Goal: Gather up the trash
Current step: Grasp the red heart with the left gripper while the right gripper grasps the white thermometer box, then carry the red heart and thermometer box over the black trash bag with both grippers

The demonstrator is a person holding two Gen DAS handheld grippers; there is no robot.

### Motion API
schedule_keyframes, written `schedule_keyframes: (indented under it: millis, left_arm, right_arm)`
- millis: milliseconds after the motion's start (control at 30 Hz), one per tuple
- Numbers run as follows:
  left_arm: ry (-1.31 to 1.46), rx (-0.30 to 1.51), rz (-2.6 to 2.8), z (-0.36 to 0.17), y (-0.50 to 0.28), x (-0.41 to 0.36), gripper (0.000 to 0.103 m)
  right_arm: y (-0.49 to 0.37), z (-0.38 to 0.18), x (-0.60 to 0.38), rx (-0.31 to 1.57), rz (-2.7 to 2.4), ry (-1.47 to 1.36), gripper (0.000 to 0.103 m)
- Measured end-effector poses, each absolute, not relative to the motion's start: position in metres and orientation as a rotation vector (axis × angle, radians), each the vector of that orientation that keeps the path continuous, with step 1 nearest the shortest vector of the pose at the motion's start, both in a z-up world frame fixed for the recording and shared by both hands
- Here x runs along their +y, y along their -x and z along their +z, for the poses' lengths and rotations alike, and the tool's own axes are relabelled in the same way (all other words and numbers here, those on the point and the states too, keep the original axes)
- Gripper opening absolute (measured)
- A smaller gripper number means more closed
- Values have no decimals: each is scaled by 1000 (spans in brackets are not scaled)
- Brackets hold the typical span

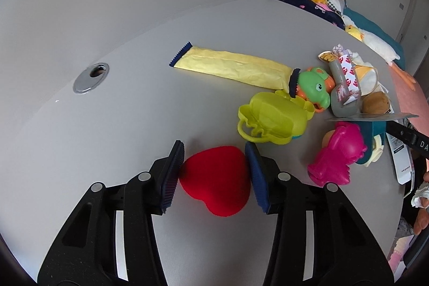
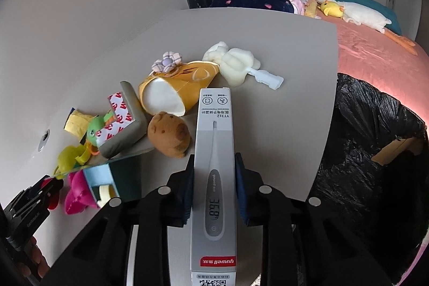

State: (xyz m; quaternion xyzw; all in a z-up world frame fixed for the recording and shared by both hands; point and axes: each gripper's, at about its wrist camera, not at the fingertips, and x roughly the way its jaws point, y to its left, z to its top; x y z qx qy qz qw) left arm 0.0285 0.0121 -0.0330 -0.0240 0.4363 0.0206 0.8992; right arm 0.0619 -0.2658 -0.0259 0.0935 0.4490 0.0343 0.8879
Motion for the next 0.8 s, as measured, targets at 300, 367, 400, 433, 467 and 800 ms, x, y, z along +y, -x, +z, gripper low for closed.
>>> schedule_keyframes:
  millis: [300, 367, 400, 433, 467, 800]
  left_arm:
    - [81, 854, 67, -13, 0, 10, 47]
    - [70, 827, 56, -3, 2, 1, 47]
    - [64, 817, 52, 1, 3, -3, 47]
    - [59, 804, 43, 6, 5, -8, 47]
    - [55, 794, 35, 10, 6, -12, 47]
    - [55, 737, -45, 35, 12, -57, 47]
  right_arm:
    - [-36, -8, -277, 878, 117, -230, 28]
    - [-29, -4, -281, 867, 121, -233, 28]
    - [-26, -1, -284, 860, 121, -235, 28]
    - [-23, 1, -286, 855, 120, -236, 28]
    - [-20, 4, -288, 847, 117, -237, 28]
    - [3, 25, -319, 789, 87, -253, 28]
